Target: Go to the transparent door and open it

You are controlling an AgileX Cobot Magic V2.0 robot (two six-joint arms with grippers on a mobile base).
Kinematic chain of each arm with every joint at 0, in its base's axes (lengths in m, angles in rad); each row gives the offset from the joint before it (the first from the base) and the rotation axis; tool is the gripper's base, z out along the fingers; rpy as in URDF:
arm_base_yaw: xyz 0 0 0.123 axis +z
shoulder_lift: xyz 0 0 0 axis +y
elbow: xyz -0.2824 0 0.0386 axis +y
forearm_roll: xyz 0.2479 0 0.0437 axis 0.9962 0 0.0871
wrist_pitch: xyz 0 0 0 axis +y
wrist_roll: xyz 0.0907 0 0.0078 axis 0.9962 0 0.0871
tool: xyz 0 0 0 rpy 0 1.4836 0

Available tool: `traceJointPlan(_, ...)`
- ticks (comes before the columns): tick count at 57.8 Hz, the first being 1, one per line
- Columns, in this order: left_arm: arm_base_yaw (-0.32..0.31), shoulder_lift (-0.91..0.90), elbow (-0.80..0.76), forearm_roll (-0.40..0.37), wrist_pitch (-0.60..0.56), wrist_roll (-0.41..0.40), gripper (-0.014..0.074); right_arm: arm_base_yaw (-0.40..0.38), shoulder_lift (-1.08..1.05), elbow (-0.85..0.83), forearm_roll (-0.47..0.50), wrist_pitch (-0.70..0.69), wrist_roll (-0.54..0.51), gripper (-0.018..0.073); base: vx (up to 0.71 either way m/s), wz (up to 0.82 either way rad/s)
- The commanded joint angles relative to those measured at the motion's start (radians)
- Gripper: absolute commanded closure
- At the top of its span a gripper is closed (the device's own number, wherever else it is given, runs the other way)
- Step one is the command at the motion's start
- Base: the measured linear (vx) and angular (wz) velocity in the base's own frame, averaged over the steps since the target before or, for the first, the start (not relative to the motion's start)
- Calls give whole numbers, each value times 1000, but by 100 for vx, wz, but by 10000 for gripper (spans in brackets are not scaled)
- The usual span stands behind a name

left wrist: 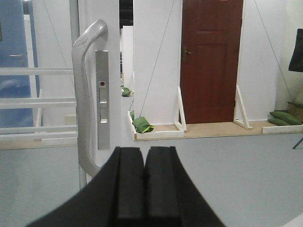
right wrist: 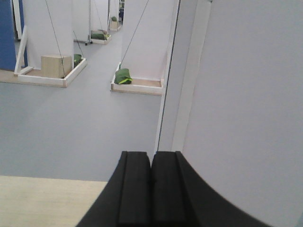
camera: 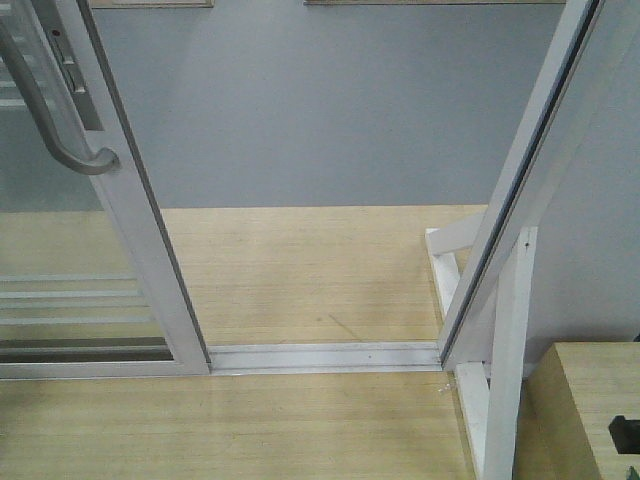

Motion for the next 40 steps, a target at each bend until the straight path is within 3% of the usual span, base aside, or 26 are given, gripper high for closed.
traceJointPlan(1, -3, 7, 31, -11, -84, -8, 602, -2, -16, 14, -7, -95, 4, 567, 0, 0)
traceJointPlan(40, -3, 7, 31, -11, -84, -8, 602, -3, -14, 13, 9, -104, 5, 567, 0, 0)
